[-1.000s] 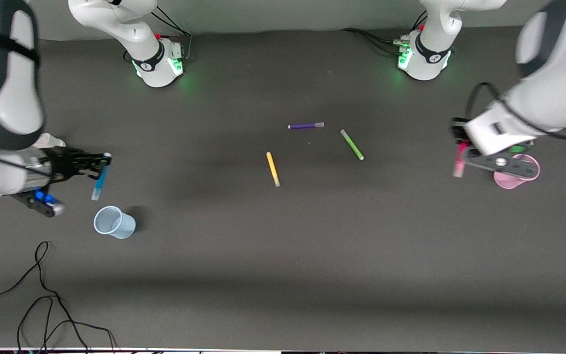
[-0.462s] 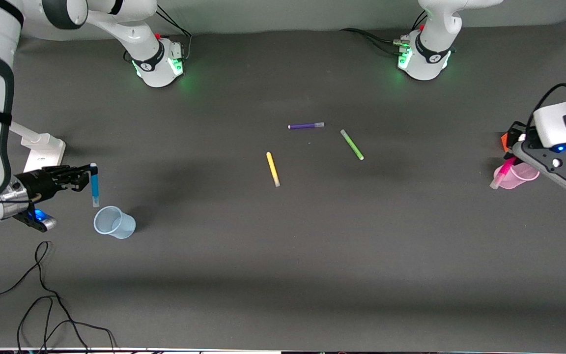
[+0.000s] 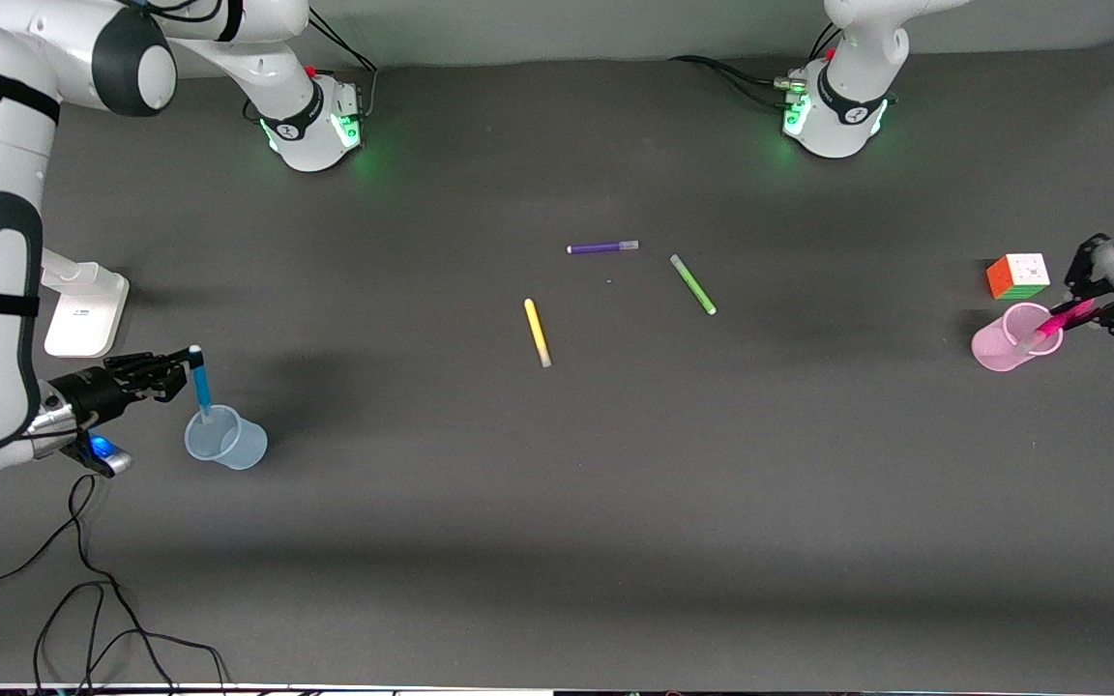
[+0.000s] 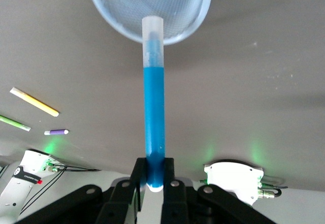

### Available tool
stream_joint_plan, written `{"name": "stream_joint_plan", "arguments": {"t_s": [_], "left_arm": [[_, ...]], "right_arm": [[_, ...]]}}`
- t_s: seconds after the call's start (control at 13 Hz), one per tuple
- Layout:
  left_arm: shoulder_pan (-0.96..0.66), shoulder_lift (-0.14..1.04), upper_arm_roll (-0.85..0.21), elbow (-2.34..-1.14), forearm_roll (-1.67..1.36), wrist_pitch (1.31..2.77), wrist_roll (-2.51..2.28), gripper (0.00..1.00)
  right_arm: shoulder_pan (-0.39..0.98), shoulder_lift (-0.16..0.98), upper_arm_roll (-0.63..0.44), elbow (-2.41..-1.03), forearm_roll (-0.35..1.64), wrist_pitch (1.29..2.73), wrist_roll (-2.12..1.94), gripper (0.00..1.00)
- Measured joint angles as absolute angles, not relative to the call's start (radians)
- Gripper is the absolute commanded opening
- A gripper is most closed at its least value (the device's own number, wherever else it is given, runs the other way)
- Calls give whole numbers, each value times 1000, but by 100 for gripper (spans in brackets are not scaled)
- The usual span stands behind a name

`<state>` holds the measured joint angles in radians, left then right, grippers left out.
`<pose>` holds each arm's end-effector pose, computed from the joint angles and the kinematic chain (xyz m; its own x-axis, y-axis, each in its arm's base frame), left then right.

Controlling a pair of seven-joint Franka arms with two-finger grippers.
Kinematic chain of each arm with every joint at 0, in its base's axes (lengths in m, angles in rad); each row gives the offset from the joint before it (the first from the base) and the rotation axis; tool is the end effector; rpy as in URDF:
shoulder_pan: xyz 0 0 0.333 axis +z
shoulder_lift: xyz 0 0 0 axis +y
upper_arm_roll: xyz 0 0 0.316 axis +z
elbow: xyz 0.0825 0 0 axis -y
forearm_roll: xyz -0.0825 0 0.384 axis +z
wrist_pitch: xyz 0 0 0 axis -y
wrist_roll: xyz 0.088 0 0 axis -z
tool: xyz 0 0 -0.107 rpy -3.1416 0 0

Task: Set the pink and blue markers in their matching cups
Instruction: 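Lower both markers into their cups and open both grippers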

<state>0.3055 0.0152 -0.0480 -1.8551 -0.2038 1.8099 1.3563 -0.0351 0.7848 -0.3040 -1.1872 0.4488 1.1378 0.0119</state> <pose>0.5462 0.1266 0.5028 0.5026 -0.8464 0.1758 -0.8645 -0.4916 0.1049 0.6455 -0.1125 0.3028 0.6852 -0.1556 -0.7115 -0.4054 -0.8931 -0.1951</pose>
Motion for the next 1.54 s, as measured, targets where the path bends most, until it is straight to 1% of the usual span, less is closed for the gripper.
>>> {"name": "stream_joint_plan", "arguments": {"t_s": [0.23, 0.38, 0.54, 0.77, 1.0, 1.15, 1.23, 1.31, 1.38, 1.46, 1.54], "left_arm": [[458, 19, -46, -1984, -394, 1869, 1673, 0], [530, 41, -46, -2033, -445, 1878, 1804, 0], [601, 90, -46, -2046, -522, 1877, 1960, 0], [698, 205, -46, -2049, -632, 1875, 2178, 0], [728, 322, -48, -2046, -713, 1874, 2327, 0], [733, 360, -52, -2044, -737, 1874, 2367, 0], [737, 372, -54, -2042, -748, 1874, 2385, 0], [742, 384, -54, -2038, -754, 1874, 2397, 0], [748, 394, -54, -2033, -756, 1873, 2402, 70], [752, 400, -54, -2029, -758, 1872, 2407, 100], [754, 403, -55, -2023, -759, 1862, 2410, 100]], "right_arm": [[-49, 845, -303, -1128, 463, 1138, 11, 8], [-54, 870, -303, -1100, 465, 1139, 4, 8], [-57, 878, -303, -1086, 465, 1142, 1, 8], [-58, 879, -303, -1079, 466, 1165, 0, 8], [-58, 884, -302, -1079, 466, 1182, 0, 8], [-58, 892, -298, -1078, 466, 1185, -1, 12], [-58, 895, -296, -1078, 466, 1187, -1, 21], [-58, 896, -295, -1078, 466, 1190, -1, 23], [-58, 896, -295, -1078, 466, 1193, -1, 40], [-58, 896, -295, -1078, 466, 1196, -1, 73], [-58, 896, -295, -1078, 466, 1196, -1, 85]]}}
